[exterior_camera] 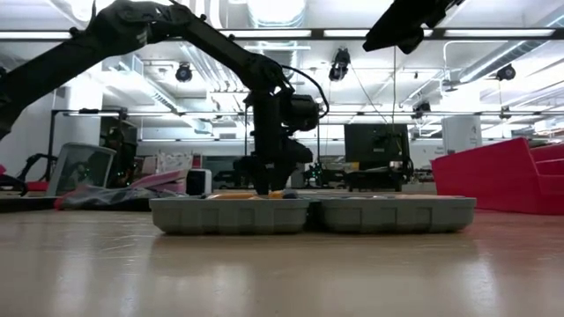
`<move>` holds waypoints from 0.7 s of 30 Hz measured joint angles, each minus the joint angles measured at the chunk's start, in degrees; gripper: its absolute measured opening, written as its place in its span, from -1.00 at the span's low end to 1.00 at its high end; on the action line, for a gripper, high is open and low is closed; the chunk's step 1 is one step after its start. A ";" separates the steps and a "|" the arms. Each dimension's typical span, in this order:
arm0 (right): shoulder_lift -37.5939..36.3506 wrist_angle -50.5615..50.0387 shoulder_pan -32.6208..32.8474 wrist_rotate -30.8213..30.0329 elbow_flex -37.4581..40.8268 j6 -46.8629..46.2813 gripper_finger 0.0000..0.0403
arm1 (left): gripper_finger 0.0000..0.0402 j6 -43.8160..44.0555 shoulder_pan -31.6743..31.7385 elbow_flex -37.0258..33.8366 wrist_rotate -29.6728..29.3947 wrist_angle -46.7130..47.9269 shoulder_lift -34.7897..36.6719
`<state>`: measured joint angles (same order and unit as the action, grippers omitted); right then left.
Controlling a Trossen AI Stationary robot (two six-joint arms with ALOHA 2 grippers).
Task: Prefit tool cases
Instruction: Put the hex key set into the pre-fit tool case
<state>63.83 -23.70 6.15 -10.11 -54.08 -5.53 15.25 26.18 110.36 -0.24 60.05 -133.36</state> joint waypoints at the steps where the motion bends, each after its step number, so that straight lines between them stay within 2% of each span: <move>1: 0.00 0.00 0.00 0.00 0.00 -0.01 -0.51 | -0.09 0.02 -0.22 0.39 0.44 -0.11 0.00; 13: 0.00 -0.01 0.87 0.09 0.00 -0.88 -0.60 | -0.44 -1.25 -2.62 2.01 1.29 1.44 0.15; 17: 0.00 0.00 0.87 0.09 0.00 -0.88 -0.61 | -0.41 -2.42 -2.56 3.42 0.91 1.42 0.25; 21: 0.00 -0.01 0.86 0.11 0.00 -0.89 -0.59 | -0.24 -3.76 -2.42 3.90 0.77 1.42 0.35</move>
<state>63.83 -23.71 7.01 -10.00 -54.08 -6.42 11.49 23.76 114.26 0.54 61.47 -133.01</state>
